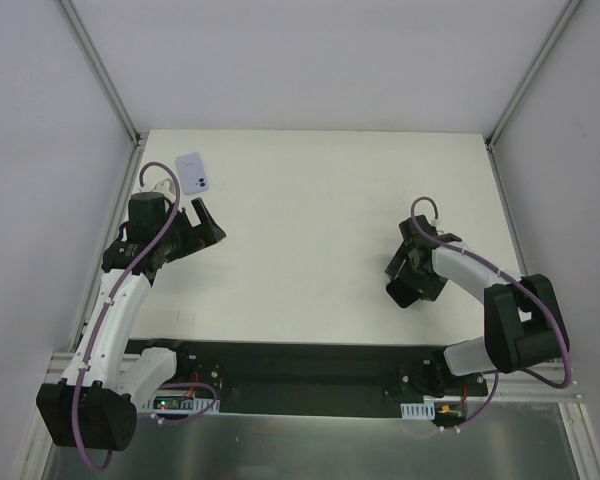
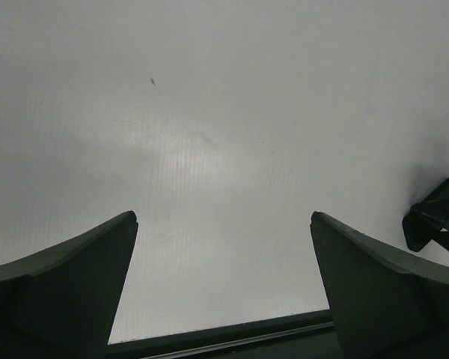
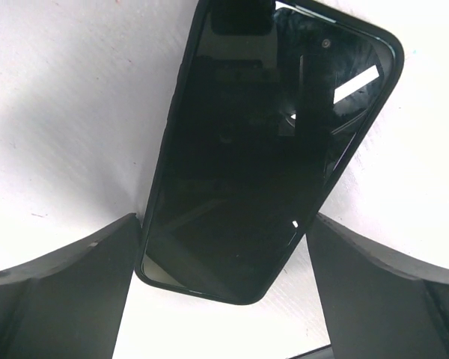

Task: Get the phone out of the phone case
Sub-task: Pick up the phone at the center of the board, then remove the phone case from the phone.

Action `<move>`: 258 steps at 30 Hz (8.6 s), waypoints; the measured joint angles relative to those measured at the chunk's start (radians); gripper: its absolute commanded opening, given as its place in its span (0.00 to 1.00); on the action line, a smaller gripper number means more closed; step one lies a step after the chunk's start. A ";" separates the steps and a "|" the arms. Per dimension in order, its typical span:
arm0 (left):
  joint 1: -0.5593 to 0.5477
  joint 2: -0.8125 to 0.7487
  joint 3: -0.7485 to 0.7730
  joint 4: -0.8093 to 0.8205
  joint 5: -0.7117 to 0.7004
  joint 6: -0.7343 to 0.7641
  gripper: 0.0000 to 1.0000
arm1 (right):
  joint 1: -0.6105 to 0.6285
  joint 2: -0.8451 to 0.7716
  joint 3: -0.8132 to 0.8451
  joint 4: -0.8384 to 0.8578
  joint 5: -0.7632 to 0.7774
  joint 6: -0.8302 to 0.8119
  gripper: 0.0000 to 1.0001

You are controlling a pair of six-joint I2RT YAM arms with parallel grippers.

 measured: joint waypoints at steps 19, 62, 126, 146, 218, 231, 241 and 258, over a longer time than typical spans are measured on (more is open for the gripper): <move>-0.029 0.111 0.006 -0.042 0.013 -0.021 0.99 | 0.093 -0.103 -0.079 0.043 0.015 -0.012 0.24; -0.430 0.911 -0.090 0.900 0.657 -0.700 0.53 | 0.594 0.128 0.158 0.301 -0.257 -0.164 0.20; -0.418 0.658 -0.068 1.013 0.600 -0.697 0.00 | 0.478 -0.296 0.125 -0.026 -0.059 -0.071 0.91; -0.418 0.636 -0.069 1.013 0.593 -0.694 0.00 | 0.486 -0.283 0.125 -0.003 -0.040 -0.071 0.91; -0.385 0.632 -0.114 1.381 0.683 -0.996 0.00 | 0.249 -0.472 -0.126 0.457 -0.465 0.021 0.93; -0.386 0.669 -0.114 1.528 0.683 -1.094 0.00 | 0.249 -0.482 -0.162 0.588 -0.589 0.118 0.93; -0.386 0.669 -0.114 1.562 0.645 -1.106 0.00 | 0.250 -0.418 -0.143 0.640 -0.605 0.182 0.91; -0.378 0.668 -0.135 1.736 0.473 -1.205 0.00 | 0.258 -0.163 -0.140 1.198 -0.749 0.431 0.68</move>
